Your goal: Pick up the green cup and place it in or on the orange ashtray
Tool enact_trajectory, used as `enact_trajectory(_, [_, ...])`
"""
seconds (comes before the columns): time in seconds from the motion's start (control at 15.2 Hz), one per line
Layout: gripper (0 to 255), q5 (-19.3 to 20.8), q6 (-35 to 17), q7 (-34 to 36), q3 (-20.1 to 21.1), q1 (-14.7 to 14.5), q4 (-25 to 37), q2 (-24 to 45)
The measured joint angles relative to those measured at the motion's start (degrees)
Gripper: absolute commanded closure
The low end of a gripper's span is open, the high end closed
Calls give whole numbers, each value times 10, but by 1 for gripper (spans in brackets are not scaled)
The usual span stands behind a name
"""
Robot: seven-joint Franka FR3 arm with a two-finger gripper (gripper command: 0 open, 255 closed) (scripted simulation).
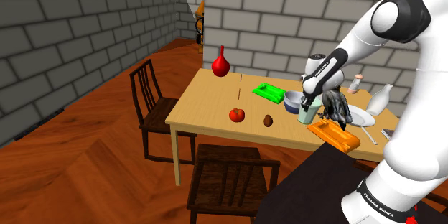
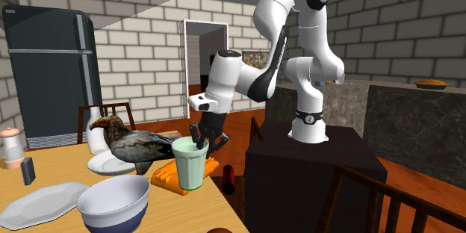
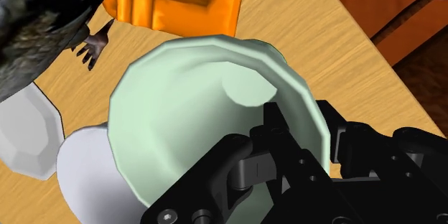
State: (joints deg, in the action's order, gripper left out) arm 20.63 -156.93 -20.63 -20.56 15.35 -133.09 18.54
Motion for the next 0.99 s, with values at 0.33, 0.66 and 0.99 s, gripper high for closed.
enact_trajectory(0.33, [255,2,36,-8,-2,-3,-2,-39])
enact_trajectory(0.66, [255,4,59,-31,-10,6,-11,-76])
enact_trajectory(0.99, [255,13,53,-91,-40,43,-45,-120])
